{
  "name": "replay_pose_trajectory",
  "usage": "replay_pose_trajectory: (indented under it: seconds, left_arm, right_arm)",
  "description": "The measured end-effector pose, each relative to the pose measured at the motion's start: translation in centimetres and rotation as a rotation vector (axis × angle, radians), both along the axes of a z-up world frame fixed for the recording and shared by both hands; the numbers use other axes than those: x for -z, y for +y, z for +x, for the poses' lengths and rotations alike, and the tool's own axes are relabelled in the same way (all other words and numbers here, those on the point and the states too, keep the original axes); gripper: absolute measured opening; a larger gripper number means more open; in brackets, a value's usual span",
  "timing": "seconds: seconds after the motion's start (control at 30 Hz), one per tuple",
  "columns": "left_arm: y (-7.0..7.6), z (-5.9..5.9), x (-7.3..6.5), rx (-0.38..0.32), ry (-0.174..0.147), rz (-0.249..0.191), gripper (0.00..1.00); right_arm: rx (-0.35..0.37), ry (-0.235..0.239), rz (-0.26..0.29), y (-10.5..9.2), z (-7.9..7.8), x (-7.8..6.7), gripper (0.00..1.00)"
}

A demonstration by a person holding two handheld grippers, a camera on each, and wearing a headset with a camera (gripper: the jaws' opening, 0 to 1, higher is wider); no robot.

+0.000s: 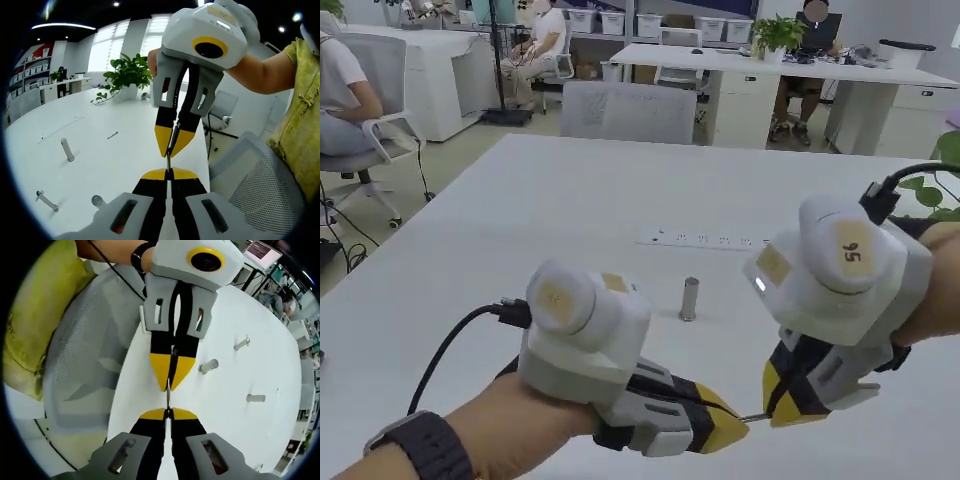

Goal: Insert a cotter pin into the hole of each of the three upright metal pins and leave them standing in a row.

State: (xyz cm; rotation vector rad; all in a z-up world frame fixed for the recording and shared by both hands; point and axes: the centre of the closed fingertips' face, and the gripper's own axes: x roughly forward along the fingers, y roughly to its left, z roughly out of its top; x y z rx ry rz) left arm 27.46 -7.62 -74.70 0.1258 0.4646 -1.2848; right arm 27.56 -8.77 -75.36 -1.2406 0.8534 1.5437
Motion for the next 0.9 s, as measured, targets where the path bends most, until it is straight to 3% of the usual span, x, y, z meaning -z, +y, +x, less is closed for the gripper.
replay_pose_trajectory:
  seconds: [0.17,0.2,0.23,0.27,0.33,0.4,0.53,0.63,0.67,0.77,0.9]
  left_arm:
    - [-0.2,-0.3,0.1,0.058,-0.121,0.044,0.00]
    - [-0.4,-0.6,0.0,0.070,-0.133,0.038,0.00]
    - [-0.4,-0.6,0.1,0.070,-0.139,0.044,0.00]
    - [-0.4,-0.7,0.1,0.081,-0.161,0.052,0.00]
    - [-0.5,-0.9,0.0,0.083,-0.156,0.049,0.00]
    - [-0.5,-0.9,0.0,0.083,-0.127,0.042,0.00]
    - [-0.4,-0.8,0.0,0.076,-0.101,0.046,0.00]
    - [-0.3,-0.5,0.0,0.059,-0.080,0.042,0.00]
    - [-0.3,-0.6,-0.1,0.057,-0.051,0.033,0.00]
    - [-0.3,-0.5,0.0,0.048,-0.044,0.032,0.00]
    - [-0.3,-0.6,0.1,0.030,0.000,0.024,0.00]
  right_arm:
    - [0.055,0.060,-0.033,-0.2,-0.4,0.0,0.04]
    - [0.095,0.100,-0.052,-0.4,-0.8,0.0,0.04]
    - [0.083,0.091,-0.045,-0.3,-0.5,0.0,0.03]
    - [0.120,0.132,-0.053,-0.4,-1.0,0.0,0.03]
    - [0.119,0.130,-0.055,-0.5,-0.8,0.1,0.04]
    - [0.109,0.142,-0.056,-0.5,-1.2,0.1,0.04]
    - [0.050,0.114,-0.038,-0.5,-1.4,0.2,0.05]
    - [0.036,0.110,-0.030,-0.7,-1.6,0.3,0.12]
    - [0.034,0.109,-0.033,-0.7,-1.6,0.3,0.12]
    - [0.005,0.068,-0.035,-0.9,-1.2,0.5,0.09]
    - [0.023,0.062,-0.031,-0.8,-1.0,0.4,0.07]
